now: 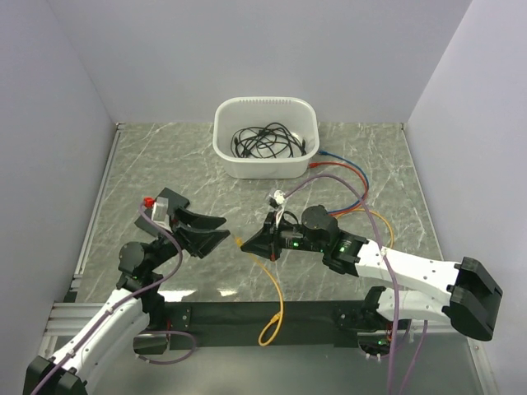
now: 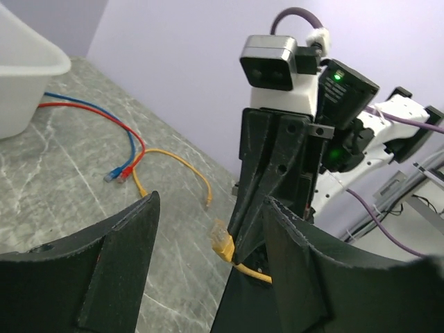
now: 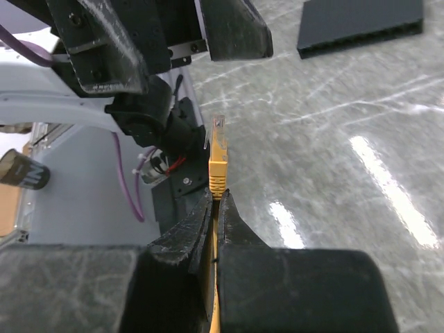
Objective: Insert the plug into the switch port
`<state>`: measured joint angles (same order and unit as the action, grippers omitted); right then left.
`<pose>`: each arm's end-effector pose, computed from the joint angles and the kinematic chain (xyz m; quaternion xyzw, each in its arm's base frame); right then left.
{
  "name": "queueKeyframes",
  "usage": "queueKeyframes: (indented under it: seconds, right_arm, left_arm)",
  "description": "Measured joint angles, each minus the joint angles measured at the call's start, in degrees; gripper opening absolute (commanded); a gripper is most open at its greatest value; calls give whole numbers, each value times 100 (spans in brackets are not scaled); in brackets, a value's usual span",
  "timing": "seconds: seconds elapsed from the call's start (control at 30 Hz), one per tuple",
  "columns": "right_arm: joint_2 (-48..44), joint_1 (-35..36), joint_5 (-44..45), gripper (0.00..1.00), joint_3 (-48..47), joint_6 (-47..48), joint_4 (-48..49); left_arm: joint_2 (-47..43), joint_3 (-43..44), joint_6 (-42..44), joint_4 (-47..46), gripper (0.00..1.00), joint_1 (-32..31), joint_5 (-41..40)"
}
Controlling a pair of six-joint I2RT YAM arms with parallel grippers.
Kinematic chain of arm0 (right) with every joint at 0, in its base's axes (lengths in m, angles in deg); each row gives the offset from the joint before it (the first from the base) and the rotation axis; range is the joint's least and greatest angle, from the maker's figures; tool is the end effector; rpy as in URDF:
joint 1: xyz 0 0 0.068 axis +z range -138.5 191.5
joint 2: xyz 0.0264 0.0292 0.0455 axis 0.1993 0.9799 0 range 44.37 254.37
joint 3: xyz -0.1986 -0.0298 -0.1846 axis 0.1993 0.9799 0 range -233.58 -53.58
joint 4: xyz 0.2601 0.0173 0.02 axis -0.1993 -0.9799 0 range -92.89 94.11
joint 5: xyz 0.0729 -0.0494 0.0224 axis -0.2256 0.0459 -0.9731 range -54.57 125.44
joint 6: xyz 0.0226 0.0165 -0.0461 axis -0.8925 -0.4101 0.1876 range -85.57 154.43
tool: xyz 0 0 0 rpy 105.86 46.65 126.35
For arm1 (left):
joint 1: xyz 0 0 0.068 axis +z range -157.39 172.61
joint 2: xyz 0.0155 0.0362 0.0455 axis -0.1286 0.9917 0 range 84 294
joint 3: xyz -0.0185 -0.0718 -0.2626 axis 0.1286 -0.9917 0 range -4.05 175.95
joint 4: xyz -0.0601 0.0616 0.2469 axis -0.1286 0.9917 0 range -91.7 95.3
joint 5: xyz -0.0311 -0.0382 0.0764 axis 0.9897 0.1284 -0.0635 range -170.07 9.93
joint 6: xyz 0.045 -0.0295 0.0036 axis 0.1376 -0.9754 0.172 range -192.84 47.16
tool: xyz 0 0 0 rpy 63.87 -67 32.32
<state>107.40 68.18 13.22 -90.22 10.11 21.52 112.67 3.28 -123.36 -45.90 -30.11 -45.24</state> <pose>0.1271 0.2180 0.2769 -0.3281 0.6816 0.5254 0.3896 0.1153 -0.0703 0.2471 0.1153 0.5721 -0.6070 0.5394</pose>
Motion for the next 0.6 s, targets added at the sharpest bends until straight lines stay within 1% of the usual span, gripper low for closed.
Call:
queueKeyframes:
  seconds: [0.13, 0.23, 0.4, 0.43, 0.53, 0.57, 0.6]
  right_arm:
    - [114, -9, -199, 0, 0, -72, 201]
    - [173, -11, -280, 0, 0, -125, 297]
    - [197, -11, -315, 0, 0, -162, 334]
    - [203, -11, -328, 0, 0, -164, 341]
    - [223, -11, -345, 0, 0, -166, 337]
    - [254, -13, -343, 0, 0, -166, 339]
    - [284, -24, -345, 0, 0, -173, 345]
  left_arm:
    - [4, -61, 37, -48, 67, -111, 31]
    - [4, -151, 52, -39, 65, -192, 26]
    - [149, -170, 192, 20, 56, -369, -31]
    - [216, -170, 219, 42, 53, -417, -55]
    - [348, -170, 267, 55, 39, -540, -149]
    - [345, -170, 275, 55, 29, -581, -184]
    - [337, -170, 275, 61, 24, -621, -223]
